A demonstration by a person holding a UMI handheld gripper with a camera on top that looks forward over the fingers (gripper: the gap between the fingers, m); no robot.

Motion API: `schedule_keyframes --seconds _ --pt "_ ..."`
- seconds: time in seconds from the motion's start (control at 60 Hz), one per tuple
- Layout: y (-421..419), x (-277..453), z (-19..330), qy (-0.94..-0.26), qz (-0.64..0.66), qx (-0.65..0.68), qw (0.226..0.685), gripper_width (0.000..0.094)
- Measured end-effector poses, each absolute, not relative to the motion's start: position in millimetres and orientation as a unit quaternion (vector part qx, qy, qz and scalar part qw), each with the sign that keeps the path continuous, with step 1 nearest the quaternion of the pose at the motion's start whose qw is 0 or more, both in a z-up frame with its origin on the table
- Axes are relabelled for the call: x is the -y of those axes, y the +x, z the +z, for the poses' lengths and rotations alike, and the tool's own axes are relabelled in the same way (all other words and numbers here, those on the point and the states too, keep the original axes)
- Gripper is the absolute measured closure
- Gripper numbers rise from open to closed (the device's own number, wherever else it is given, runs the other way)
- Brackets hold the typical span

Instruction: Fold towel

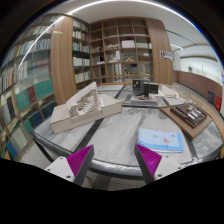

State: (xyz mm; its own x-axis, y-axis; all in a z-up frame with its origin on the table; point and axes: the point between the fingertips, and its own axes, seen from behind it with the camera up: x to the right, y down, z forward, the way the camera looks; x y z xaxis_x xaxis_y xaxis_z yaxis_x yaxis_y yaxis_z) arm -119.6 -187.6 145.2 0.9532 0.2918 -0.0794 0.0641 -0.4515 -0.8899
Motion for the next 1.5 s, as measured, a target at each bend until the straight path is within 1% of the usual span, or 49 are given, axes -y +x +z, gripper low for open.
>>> schedule_keyframes --seconds 0.083,0.1,0.183,0.333,0.4,0.467,0.5,0.533,0.55,0.567,0.6,0.65,0.733,0.817,0.883,0.95,1.033,1.117,1.167,1.317,1.367,1.433,1.45,1.467,1.483,1.5 --pt "-113.8 175.0 142.6 -0.846 0.099 0.104 0.513 0.0097" --pt "-103.6 149.1 135.5 -0.847 0.095 0.106 0.512 0.0103" --pt "-81.4 108.9 115.5 -0.852 0.05 0.103 0.51 0.0123" --pt "-40.7 30.8 58.2 -0.874 -0.003 0.086 0.478 0.0165" --pt "-39.3 11.6 32.7 -0.882 -0.006 0.088 0.462 0.0175" --pt "-37.8 -3.0 13.9 -0.886 -0.009 0.088 0.455 0.0222" --pt "-37.9 -9.6 7.2 -0.885 -0.013 0.091 0.457 0.0265" --pt "-40.9 -15.3 -1.1 -0.884 -0.023 0.097 0.456 0.0325" --pt "-39.4 -16.4 -7.3 -0.886 -0.027 0.101 0.452 0.0369" --pt "-40.2 -15.0 -12.7 -0.888 -0.028 0.109 0.446 0.0351" --pt "-43.4 -20.5 -9.3 -0.879 -0.018 0.109 0.464 0.057" --pt "-31.0 -22.4 -10.8 -0.879 -0.041 0.103 0.464 0.0896" --pt "-29.3 -23.9 -10.7 -0.877 -0.058 0.111 0.464 0.0929" --pt "-30.5 -24.1 -7.8 -0.875 -0.057 0.112 0.468 0.093" --pt "-31.2 -22.1 1.5 -0.874 -0.038 0.103 0.473 0.093" --pt "-31.9 -21.3 26.7 -0.87 0.002 0.076 0.488 0.093" --pt "-9.7 -24.1 61.7 -0.863 0.033 0.036 0.503 0.093" --pt "30.5 -28.4 78.3 -0.859 0.043 -0.007 0.509 0.092" --pt "62.5 -29.7 70.8 -0.867 0.042 -0.037 0.495 0.0916" --pt "139.0 -17.3 10.1 -0.897 0.036 -0.126 0.423 0.0913" --pt "150.5 -16.2 -0.1 -0.898 0.036 -0.138 0.416 0.0904" --pt "152.2 -16.9 1.1 -0.895 0.05 -0.142 0.421 0.0902" --pt "153.0 -17.3 3.9 -0.894 0.051 -0.143 0.421 0.0888" --pt "153.1 -17.0 4.5 -0.893 0.051 -0.142 0.423 0.0853" --pt "153.4 -16.4 6.6 -0.892 0.049 -0.141 0.427 0.0712" --pt "156.5 -15.9 8.7 -0.891 0.042 -0.14 0.431 0.0678"
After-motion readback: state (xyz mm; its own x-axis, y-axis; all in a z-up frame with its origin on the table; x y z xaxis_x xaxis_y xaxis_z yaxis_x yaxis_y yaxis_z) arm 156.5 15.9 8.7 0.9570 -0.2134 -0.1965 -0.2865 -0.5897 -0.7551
